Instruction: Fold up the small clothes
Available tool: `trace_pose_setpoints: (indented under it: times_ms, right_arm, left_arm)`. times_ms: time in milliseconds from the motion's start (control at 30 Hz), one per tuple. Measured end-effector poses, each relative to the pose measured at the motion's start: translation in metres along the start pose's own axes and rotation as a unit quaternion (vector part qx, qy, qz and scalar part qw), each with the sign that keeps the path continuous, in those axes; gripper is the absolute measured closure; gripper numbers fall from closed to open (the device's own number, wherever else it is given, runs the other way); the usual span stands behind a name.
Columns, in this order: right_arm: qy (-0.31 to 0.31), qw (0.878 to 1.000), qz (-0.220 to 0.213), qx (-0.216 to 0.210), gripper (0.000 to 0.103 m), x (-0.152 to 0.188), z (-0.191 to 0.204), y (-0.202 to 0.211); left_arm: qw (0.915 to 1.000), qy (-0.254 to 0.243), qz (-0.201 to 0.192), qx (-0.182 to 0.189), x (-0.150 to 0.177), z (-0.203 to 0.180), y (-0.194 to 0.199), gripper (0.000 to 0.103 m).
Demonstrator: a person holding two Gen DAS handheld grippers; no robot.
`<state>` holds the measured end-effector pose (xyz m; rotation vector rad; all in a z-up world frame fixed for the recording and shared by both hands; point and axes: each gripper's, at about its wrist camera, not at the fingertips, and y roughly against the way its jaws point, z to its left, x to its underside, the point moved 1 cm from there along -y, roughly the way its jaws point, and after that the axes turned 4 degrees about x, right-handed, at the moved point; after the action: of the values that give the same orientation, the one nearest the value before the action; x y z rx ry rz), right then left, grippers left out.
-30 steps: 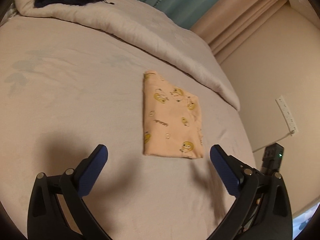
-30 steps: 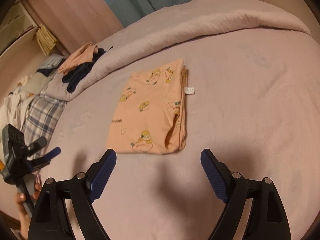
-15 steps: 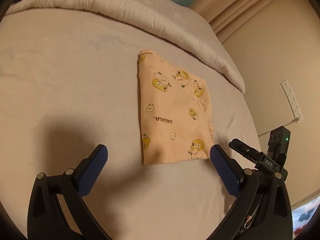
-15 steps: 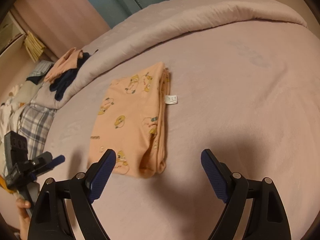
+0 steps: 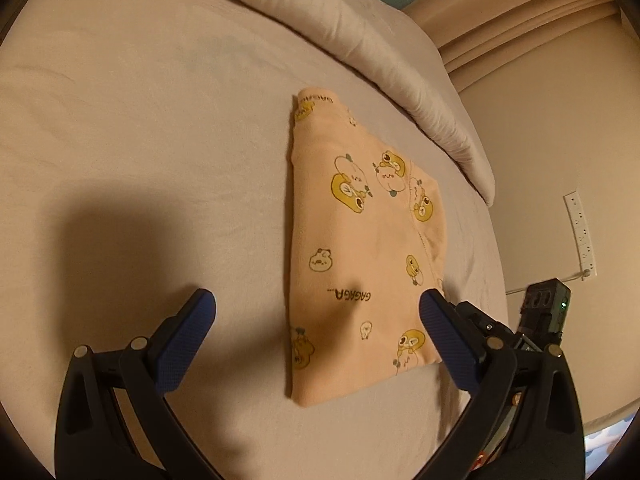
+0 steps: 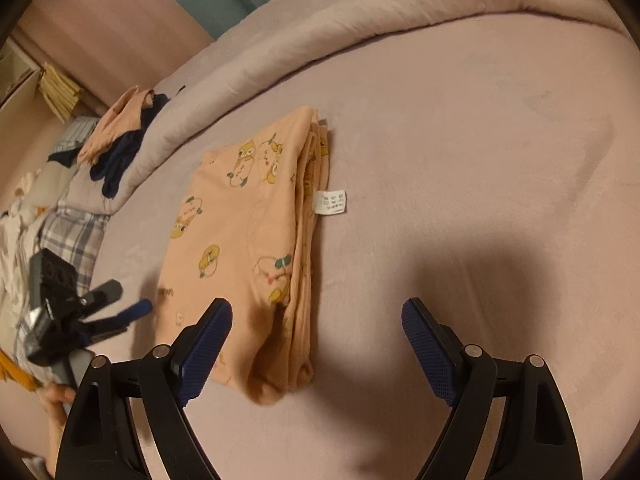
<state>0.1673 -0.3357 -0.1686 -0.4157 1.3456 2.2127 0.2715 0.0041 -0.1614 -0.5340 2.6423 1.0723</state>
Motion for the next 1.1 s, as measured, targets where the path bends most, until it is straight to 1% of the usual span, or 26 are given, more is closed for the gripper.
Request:
trace_pose_setpoints:
  times_ms: [100, 233, 400, 467, 533, 633, 700, 733, 767, 800, 867, 1100]
  right_arm:
    - [-0.010, 1.000, 0.012, -0.021, 0.017, -0.004, 0.000, -0.009]
    - [-0.017, 0.999, 0.017, -0.049, 0.017, -0.010, 0.002, -0.017]
    - [-0.033, 0.997, 0.021, -0.071, 0.017, -0.018, 0.003, -0.026]
    - [-0.031, 0.996, 0.022, -0.082, 0.017, -0.020, 0.007, -0.030]
    - [-0.029, 0.994, 0.027, -0.104, 0.017, -0.022, 0.008, -0.034]
    - [-0.028, 0.992, 0.030, -0.119, 0.022, -0.024, 0.009, -0.042]
    - [-0.031, 0.992, 0.026, -0.121, 0.031, -0.026, 0.007, -0.045]
    - [-0.032, 0.992, 0.026, -0.122, 0.034, -0.027, 0.007, -0.046]
    - [-0.033, 0.992, 0.025, -0.121, 0.039, -0.028, 0.006, -0.047]
    - [-0.034, 0.992, 0.023, -0.117, 0.044, -0.028, 0.006, -0.048]
    - [-0.035, 0.992, 0.021, -0.115, 0.049, -0.027, 0.004, -0.048]
    - [-0.005, 0.997, 0.009, -0.077, 0.066, -0.023, 0.013, -0.044]
  left_arm:
    - [0.9999, 0.006, 0.006, 0.014, -0.002, 0.001, -0.008, 0.002]
    - [0.9998, -0.005, 0.015, 0.016, -0.006, -0.006, -0.017, 0.002]
    - [0.9993, -0.014, 0.029, 0.020, -0.014, -0.011, -0.030, 0.009]
    - [0.9989, -0.013, 0.034, 0.030, -0.017, -0.012, -0.037, 0.014]
    - [0.9984, -0.004, 0.038, 0.042, -0.019, -0.012, -0.043, 0.018]
    - [0.9979, 0.002, 0.040, 0.051, -0.022, -0.011, -0.049, 0.020]
    - [0.9979, 0.003, 0.038, 0.053, -0.023, -0.011, -0.050, 0.024]
    - [0.9979, 0.004, 0.037, 0.052, -0.023, -0.010, -0.051, 0.027]
    - [0.9980, 0.005, 0.037, 0.051, -0.024, -0.010, -0.051, 0.031]
    - [0.9980, 0.005, 0.037, 0.050, -0.024, -0.009, -0.052, 0.033]
    - [0.9984, 0.003, 0.038, 0.042, -0.025, -0.009, -0.053, 0.041]
    - [0.9993, -0.010, 0.034, 0.011, -0.023, -0.012, -0.052, 0.050]
